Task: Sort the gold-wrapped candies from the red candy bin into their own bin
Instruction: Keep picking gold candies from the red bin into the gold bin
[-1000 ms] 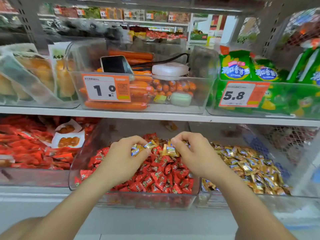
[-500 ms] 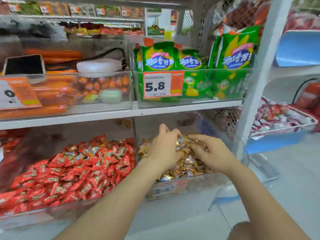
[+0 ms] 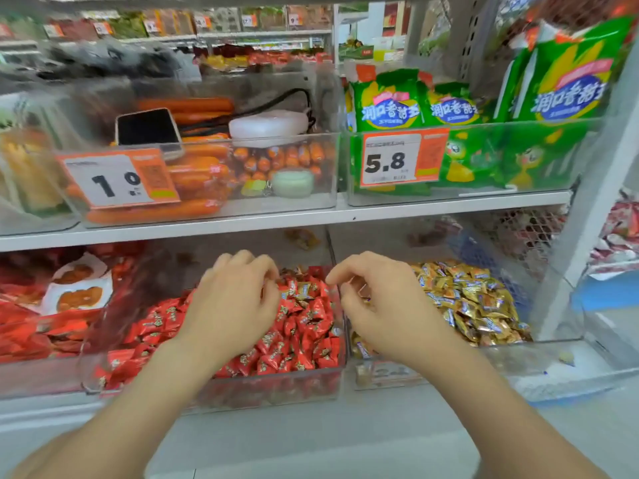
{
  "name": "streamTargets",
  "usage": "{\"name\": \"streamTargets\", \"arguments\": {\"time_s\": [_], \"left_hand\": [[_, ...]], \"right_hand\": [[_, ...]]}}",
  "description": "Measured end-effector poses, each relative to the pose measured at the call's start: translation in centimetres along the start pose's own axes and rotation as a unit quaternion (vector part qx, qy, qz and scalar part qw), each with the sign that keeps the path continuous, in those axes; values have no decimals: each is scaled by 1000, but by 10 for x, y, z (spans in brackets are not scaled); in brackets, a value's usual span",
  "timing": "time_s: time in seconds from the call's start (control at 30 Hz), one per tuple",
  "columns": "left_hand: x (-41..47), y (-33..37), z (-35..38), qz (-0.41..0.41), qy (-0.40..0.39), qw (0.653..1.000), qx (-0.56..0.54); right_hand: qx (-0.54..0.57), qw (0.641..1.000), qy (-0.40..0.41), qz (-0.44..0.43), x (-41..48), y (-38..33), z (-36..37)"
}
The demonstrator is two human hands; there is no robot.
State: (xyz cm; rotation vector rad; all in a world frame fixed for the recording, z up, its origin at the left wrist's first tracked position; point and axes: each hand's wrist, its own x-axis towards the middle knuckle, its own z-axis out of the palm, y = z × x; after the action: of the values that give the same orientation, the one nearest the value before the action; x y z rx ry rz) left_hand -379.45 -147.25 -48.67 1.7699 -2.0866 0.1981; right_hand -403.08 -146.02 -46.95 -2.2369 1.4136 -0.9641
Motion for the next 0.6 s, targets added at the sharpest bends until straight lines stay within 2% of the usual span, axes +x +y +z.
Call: {"name": "streamTargets", "arguments": {"time_s": [0.1,0.17,0.27,0.37,0.47,0.6], "left_hand": [[-12,-69,7,-152,-86,984,30],[-12,-93,14,-194,-149,969,21],[-1,-110,22,-165,-224,960,31],[16,-125,26,-122,-225,966,36],[28,-133,30,-107,-186,976,-30],[35,-142,31,-68,-195,976,-66]], "right_hand": [[-32,998,-45,-25,23,-22,41],[-124,989,-78,-33,41,-28,71],[-235,963,-132,-22,70,-30,103],[-186,967,-173,-34,99,-30,124],[-122,965,-229,-49,114,-32,140],[-160,958,-235,-26,131,-17,151]]}}
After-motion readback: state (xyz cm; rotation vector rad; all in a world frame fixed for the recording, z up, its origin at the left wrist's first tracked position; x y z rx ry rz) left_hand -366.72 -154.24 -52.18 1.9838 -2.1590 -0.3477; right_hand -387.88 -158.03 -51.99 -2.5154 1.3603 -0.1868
